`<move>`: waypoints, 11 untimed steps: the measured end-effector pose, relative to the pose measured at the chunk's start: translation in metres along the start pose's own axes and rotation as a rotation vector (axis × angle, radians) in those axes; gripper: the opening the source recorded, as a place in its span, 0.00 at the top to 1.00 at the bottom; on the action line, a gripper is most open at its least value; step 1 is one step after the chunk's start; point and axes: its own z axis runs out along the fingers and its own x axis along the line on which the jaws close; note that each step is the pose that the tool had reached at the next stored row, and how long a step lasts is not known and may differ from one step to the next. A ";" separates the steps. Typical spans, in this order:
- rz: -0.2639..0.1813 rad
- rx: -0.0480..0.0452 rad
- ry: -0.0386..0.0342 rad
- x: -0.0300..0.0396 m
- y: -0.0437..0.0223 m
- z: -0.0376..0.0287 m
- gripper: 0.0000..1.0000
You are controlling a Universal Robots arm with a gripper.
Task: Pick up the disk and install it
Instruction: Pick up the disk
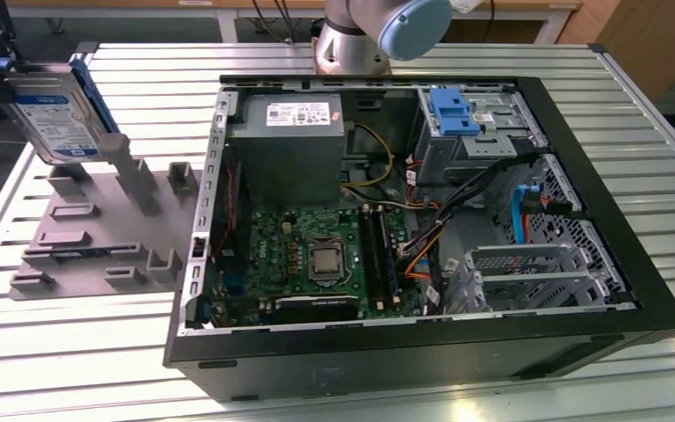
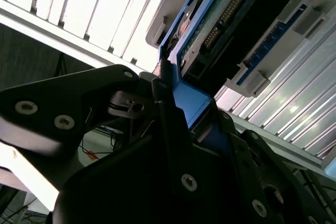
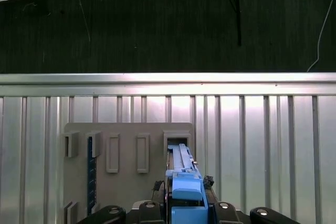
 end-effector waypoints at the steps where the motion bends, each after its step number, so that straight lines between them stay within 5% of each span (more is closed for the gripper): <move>1: 0.000 0.0001 0.0000 0.0000 0.0000 -0.0006 0.64; 11: 0.000 -0.0001 0.0000 -0.0001 0.0002 -0.0071 0.64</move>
